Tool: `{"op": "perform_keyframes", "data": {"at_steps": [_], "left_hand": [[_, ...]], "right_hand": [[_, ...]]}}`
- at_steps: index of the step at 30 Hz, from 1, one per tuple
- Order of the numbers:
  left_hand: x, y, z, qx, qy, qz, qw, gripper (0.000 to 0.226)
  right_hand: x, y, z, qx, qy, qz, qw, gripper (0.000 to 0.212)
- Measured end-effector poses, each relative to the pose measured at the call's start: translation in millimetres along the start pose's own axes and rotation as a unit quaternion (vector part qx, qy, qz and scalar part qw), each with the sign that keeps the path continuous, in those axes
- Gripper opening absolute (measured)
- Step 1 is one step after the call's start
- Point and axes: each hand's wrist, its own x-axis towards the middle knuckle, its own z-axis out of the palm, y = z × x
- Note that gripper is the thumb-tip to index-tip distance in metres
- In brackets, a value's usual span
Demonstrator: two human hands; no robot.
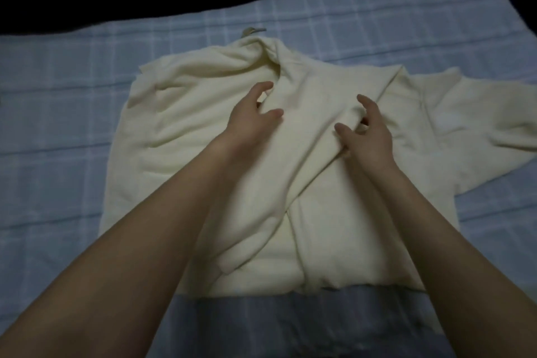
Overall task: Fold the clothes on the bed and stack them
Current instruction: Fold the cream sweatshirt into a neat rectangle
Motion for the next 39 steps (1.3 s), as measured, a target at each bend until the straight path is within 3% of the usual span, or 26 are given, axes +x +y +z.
{"op": "perform_keyframes", "data": {"at_steps": [3, 5, 8, 10, 13, 17, 23, 27, 30, 32, 34, 35, 37, 39], "left_hand": [[12, -4, -4, -0.026, 0.109, 0.02, 0.994, 0.045], [18, -10, -13, -0.014, 0.138, 0.021, 0.99, 0.05], [27, -9, -12, 0.017, 0.039, -0.006, 0.999, 0.074], [43, 0, -7, 0.003, 0.025, 0.005, 1.0, 0.079], [80, 18, 3, -0.014, 0.018, 0.047, 0.999, 0.069], [119, 32, 23, 0.07, 0.005, 0.056, 0.996, 0.055], [168, 46, 18, -0.087, 0.104, 0.047, 0.99, 0.052], [185, 25, 36, 0.002, 0.083, 0.006, 0.997, 0.057], [180, 28, 25, -0.027, 0.047, -0.036, 0.998, 0.066], [163, 35, 11, 0.07, 0.036, -0.053, 0.996, 0.074], [128, 34, 12, 0.317, 0.081, 0.002, 0.945, 0.065], [105, 33, 22, 0.388, 0.09, 0.06, 0.915, 0.061], [62, 24, 48, 0.436, 0.047, 0.118, 0.891, 0.059], [39, 2, 62, 0.462, 0.012, 0.1, 0.881, 0.061]], "right_hand": [[13, 10, -14, 0.06, 0.041, -0.021, 0.997, 0.064], [13, 23, -26, 0.078, 0.06, -0.024, 0.995, 0.062], [11, 37, -29, 0.064, -0.008, -0.008, 0.998, 0.071], [24, 37, -30, 0.128, -0.038, -0.008, 0.991, 0.073], [67, 33, -40, 0.184, -0.038, 0.026, 0.982, 0.064], [114, 27, -47, 0.067, -0.134, 0.014, 0.989, 0.055], [193, 16, -70, 0.174, -0.039, -0.108, 0.978, 0.064], [217, 30, -50, 0.102, -0.086, -0.077, 0.988, 0.068], [217, 30, -49, 0.086, -0.094, -0.038, 0.991, 0.059], [206, 23, -61, -0.042, -0.05, -0.041, 0.997, 0.053], [174, 14, -56, -0.189, 0.028, -0.121, 0.974, 0.054], [151, 6, -45, -0.215, 0.031, -0.165, 0.962, 0.057], [113, -3, -14, -0.213, -0.05, -0.232, 0.948, 0.062], [96, 7, 12, -0.272, -0.139, -0.267, 0.914, 0.06]]}}
